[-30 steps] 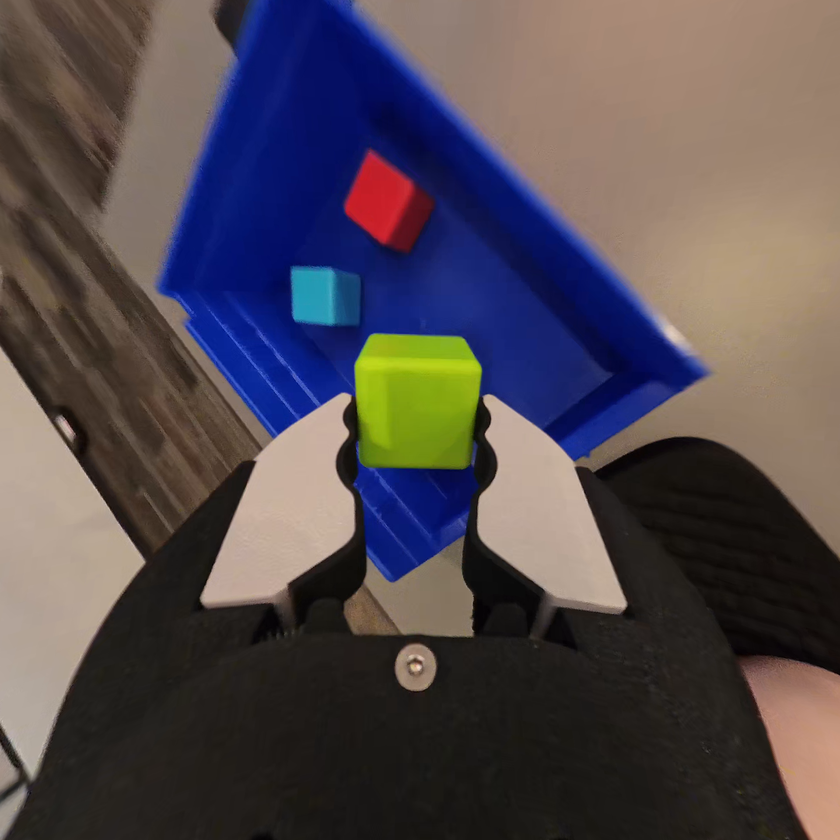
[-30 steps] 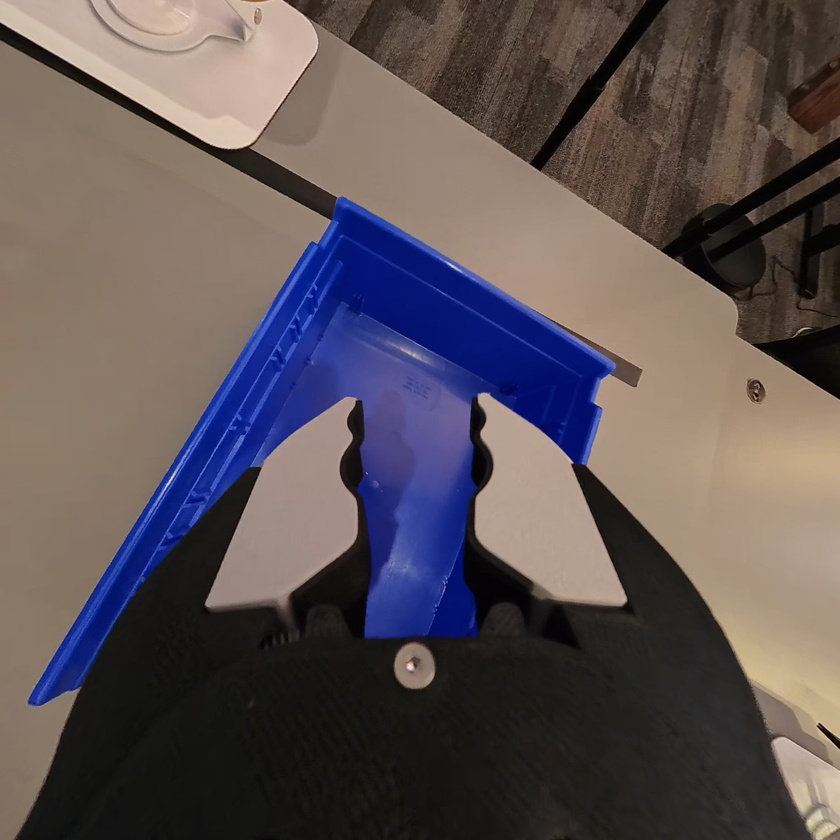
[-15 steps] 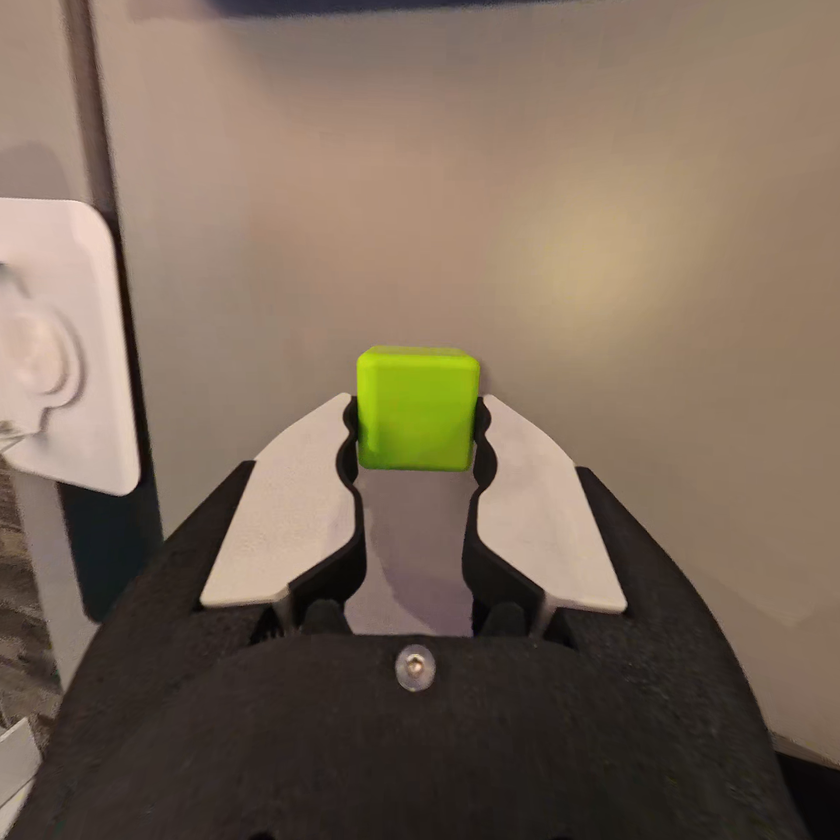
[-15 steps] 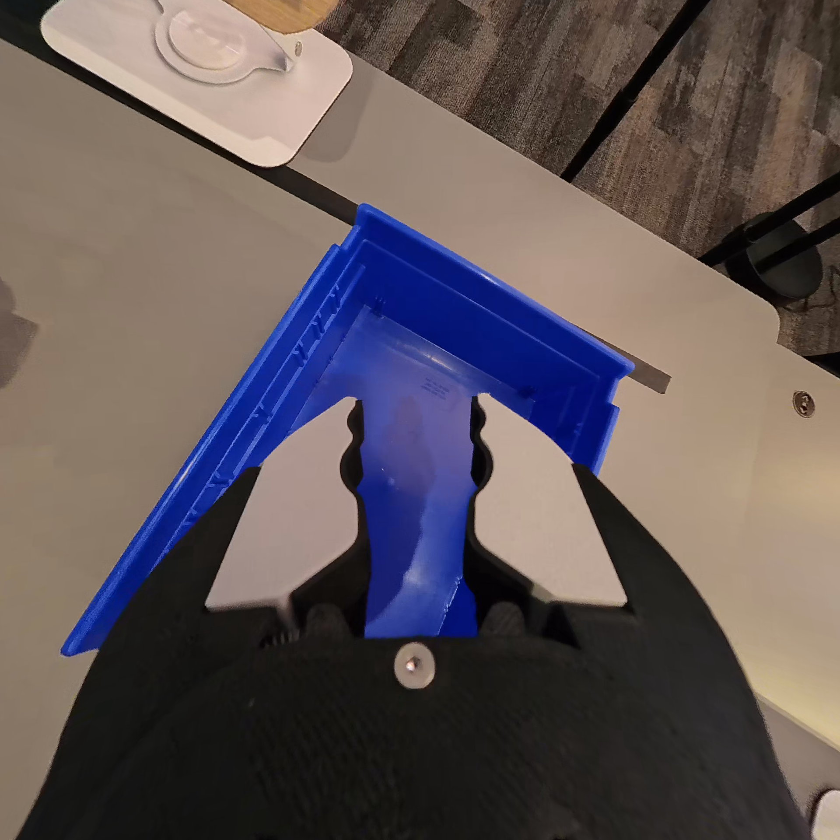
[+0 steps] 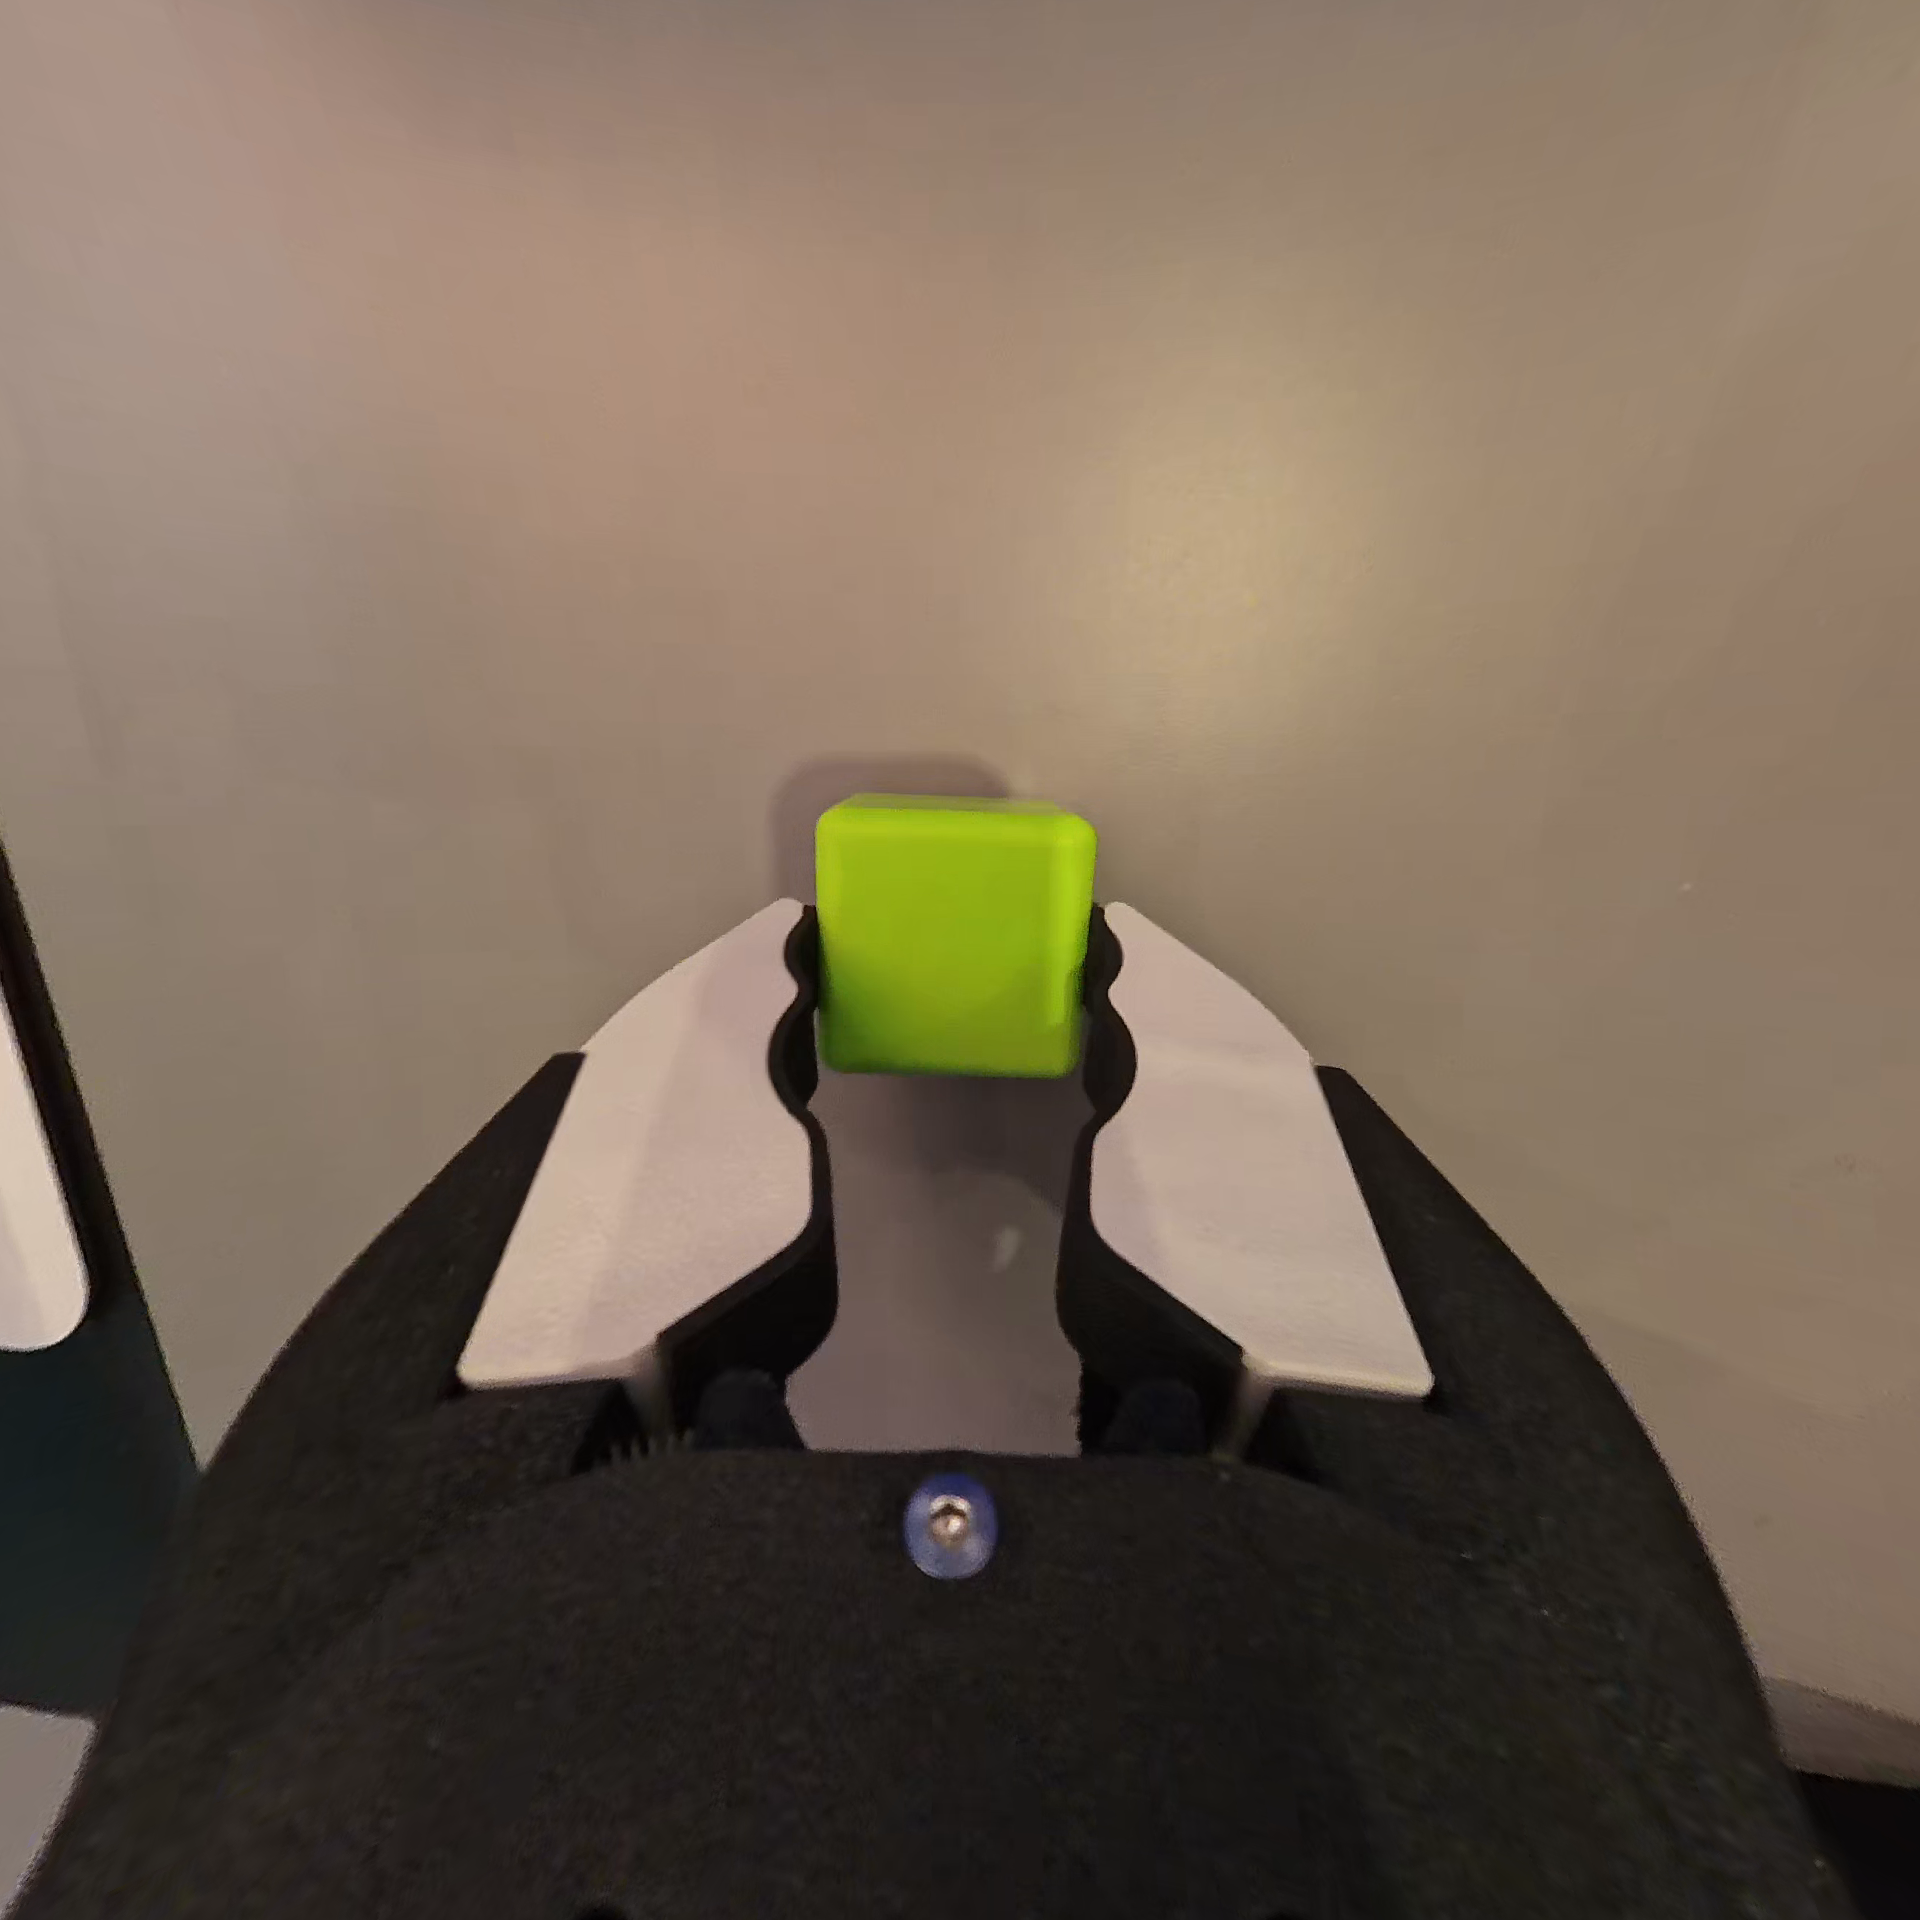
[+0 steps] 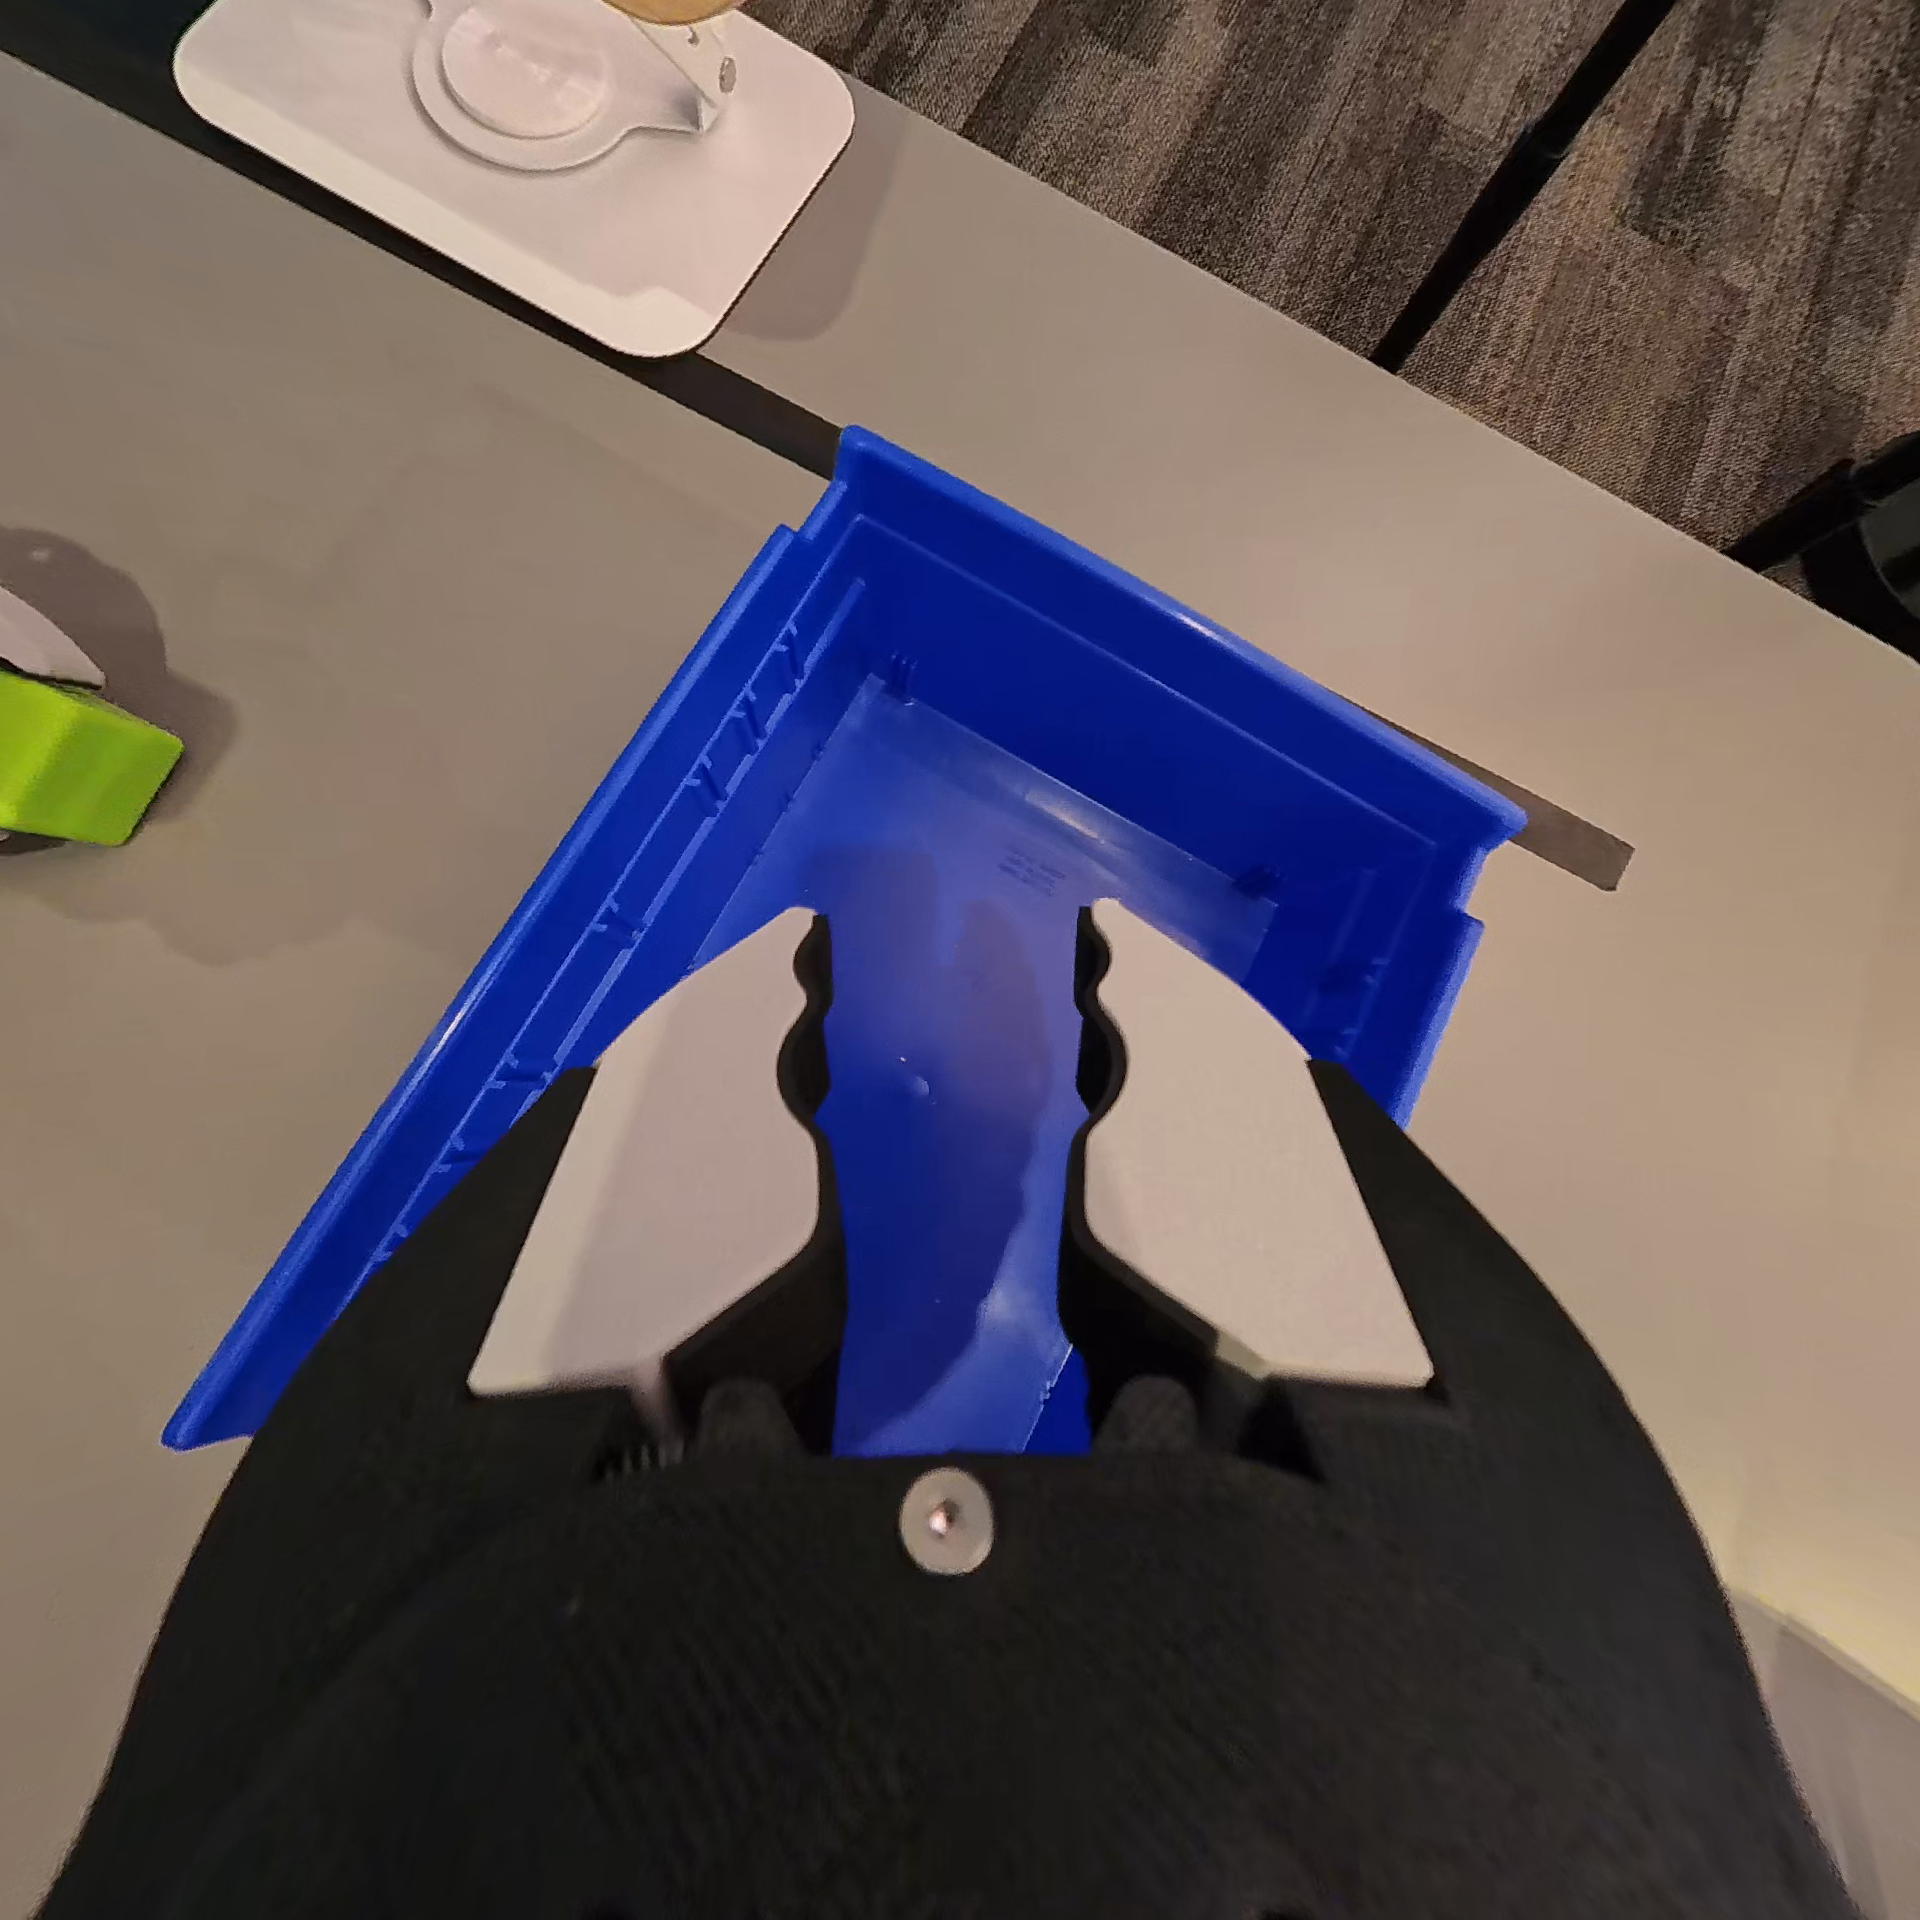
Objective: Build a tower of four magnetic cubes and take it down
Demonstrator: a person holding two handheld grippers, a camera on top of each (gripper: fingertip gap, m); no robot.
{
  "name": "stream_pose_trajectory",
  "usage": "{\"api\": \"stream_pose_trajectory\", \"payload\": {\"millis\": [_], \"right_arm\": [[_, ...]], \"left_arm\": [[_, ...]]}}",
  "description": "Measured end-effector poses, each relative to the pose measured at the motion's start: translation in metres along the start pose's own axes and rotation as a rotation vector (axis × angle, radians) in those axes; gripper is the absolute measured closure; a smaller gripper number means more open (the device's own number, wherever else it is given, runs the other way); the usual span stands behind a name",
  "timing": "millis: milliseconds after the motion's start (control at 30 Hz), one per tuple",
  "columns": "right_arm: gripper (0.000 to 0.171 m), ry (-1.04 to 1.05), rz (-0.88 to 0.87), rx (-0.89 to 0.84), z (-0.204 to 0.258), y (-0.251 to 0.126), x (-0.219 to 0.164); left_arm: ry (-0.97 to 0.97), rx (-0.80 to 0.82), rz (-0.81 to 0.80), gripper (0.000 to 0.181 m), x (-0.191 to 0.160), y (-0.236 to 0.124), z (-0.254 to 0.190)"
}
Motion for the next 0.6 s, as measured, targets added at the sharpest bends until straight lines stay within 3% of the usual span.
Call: {"api": "stream_pose_trajectory", "payload": {"millis": [333,433,600], "right_arm": [[0.123,0.011,-0.007,0.012,-0.004,0.0,-0.002],[0.124,0.014,-0.023,0.018,-0.004,-0.003,-0.002],[0.123,0.012,-0.026,0.029,-0.003,-0.004,-0.003]], "left_arm": [[-0.054,-0.013,-0.057,0.122,-0.002,-0.011,0.002],[-0.073,0.061,-0.158,0.121,-0.006,-0.045,-0.003],[-0.137,0.279,-0.419,0.125,-0.044,-0.139,-0.019]]}}
Point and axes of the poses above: each gripper's, where its closed fingertips meet, y out along the fingers, x out of its top, z = x × y across the jaws, the point moved 9 cm from there along -y, back along the fingers, and after that the axes turned 8 degrees about -y, right-handed, at the moved point
